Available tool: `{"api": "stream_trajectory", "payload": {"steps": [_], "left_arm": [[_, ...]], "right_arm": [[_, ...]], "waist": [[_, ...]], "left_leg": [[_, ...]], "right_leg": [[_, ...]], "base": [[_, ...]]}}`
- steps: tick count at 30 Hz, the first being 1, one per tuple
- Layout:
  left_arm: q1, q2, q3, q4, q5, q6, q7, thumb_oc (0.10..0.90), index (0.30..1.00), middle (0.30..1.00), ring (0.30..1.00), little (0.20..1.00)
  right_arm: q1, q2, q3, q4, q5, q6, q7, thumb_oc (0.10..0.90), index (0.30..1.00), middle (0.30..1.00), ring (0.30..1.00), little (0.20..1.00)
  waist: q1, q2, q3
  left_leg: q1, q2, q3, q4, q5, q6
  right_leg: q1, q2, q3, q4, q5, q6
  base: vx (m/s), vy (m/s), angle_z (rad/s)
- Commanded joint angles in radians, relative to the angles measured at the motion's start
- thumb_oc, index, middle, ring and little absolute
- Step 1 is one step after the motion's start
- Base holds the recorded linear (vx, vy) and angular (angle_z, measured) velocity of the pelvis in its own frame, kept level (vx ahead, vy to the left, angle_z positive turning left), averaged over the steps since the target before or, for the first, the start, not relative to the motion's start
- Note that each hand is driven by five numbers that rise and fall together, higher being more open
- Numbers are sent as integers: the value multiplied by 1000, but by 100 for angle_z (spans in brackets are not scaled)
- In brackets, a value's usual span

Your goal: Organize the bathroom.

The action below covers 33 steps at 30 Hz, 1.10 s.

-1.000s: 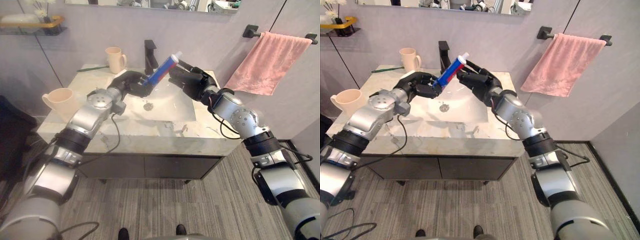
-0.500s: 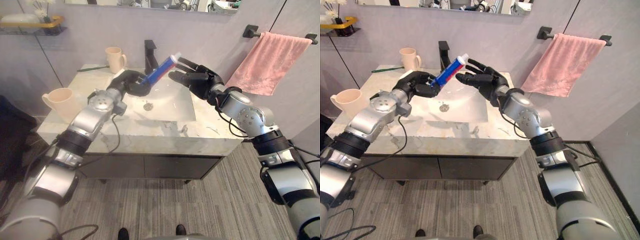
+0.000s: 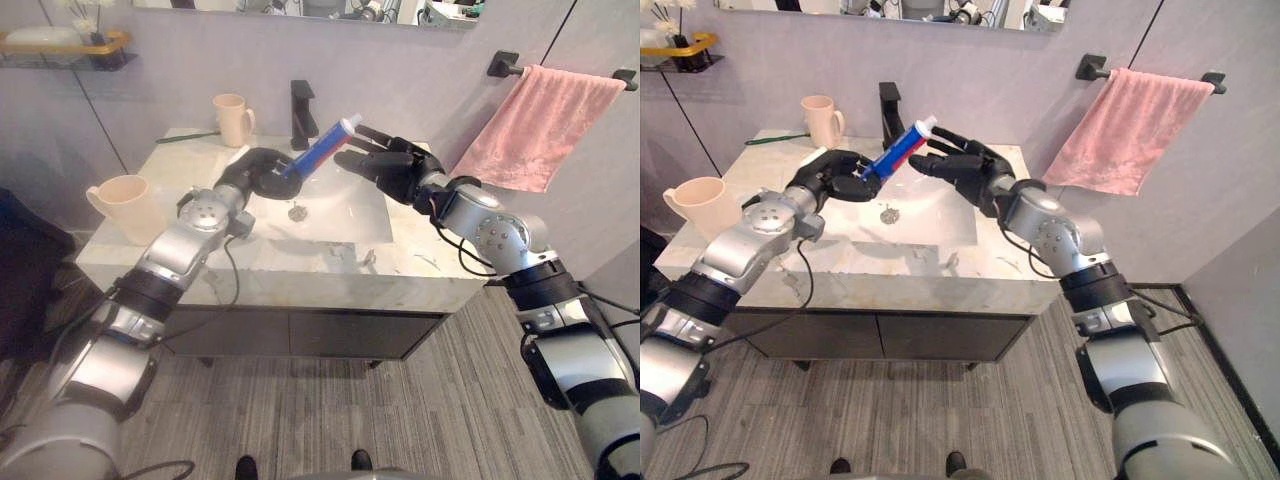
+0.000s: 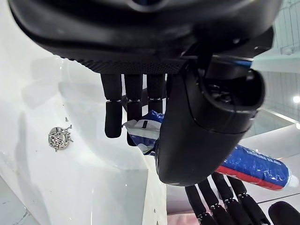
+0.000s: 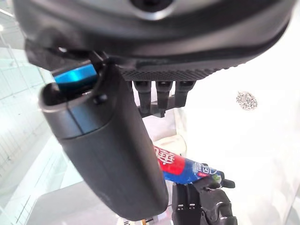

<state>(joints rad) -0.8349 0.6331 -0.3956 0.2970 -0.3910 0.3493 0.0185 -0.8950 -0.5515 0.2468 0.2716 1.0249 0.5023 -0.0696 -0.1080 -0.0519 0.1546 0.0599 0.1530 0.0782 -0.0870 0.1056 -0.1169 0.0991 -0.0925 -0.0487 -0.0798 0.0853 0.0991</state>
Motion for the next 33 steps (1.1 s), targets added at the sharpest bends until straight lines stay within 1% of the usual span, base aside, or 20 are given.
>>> {"api": "stream_trajectory", "payload": {"steps": [1, 11, 16, 22, 29, 30, 33], "left_arm": [[-84, 18, 24, -8, 0, -156, 25, 400, 300, 300, 300, 300], [-101, 1, 11, 16, 7, -153, 14, 400, 300, 300, 300, 300], [-112, -6, 2, 24, 15, -148, 9, 400, 300, 300, 300, 300], [-111, -11, 1, 30, 10, -151, 11, 400, 300, 300, 300, 300], [-108, -13, 11, 15, 7, -137, 17, 400, 300, 300, 300, 300], [-109, -11, 13, 18, 2, -142, 23, 400, 300, 300, 300, 300], [-114, -7, 15, 27, 1, -151, 21, 400, 300, 300, 300, 300]], "right_arm": [[-132, -18, -8, 34, 10, -142, 15, 800, 900, 900, 900, 900], [-184, 13, -1, 32, 19, -167, -41, 800, 900, 900, 900, 900], [-206, 33, 1, 40, 18, -166, -70, 800, 900, 900, 900, 900], [-211, 49, 9, 44, 14, -167, -77, 800, 900, 900, 900, 900], [-201, 53, 7, 36, 1, -150, -79, 800, 900, 900, 900, 900], [-196, 51, 6, 38, -4, -141, -71, 800, 900, 900, 900, 900], [-190, 45, 7, 50, -8, -143, -62, 800, 900, 900, 900, 900]], "waist": [[33, 28, -189], [38, 32, -193], [41, 33, -193], [45, 32, -197], [46, 32, -197], [45, 31, -196], [44, 32, -196]], "left_leg": [[42, 79, 37, 0, -22, 3], [45, 74, 31, 0, -24, 5], [47, 73, 29, 0, -25, 6], [47, 72, 26, 0, -24, 7], [45, 72, 25, 0, -24, 7], [46, 72, 27, 0, -24, 7], [46, 73, 29, 0, -24, 6]], "right_leg": [[-14, -14, 19, -7, -30, 24], [-10, -15, 24, -7, -30, 25], [-8, -17, 22, -7, -30, 26], [-7, -17, 21, -7, -31, 25], [-8, -17, 19, -7, -31, 24], [-8, -16, 20, -7, -30, 24], [-8, -17, 18, -7, -31, 24]], "base": [[0, 0, 0], [0, 0, 0], [0, 0, 0], [0, 0, 0], [0, 0, 0], [0, 0, 0], [0, 0, 0]]}}
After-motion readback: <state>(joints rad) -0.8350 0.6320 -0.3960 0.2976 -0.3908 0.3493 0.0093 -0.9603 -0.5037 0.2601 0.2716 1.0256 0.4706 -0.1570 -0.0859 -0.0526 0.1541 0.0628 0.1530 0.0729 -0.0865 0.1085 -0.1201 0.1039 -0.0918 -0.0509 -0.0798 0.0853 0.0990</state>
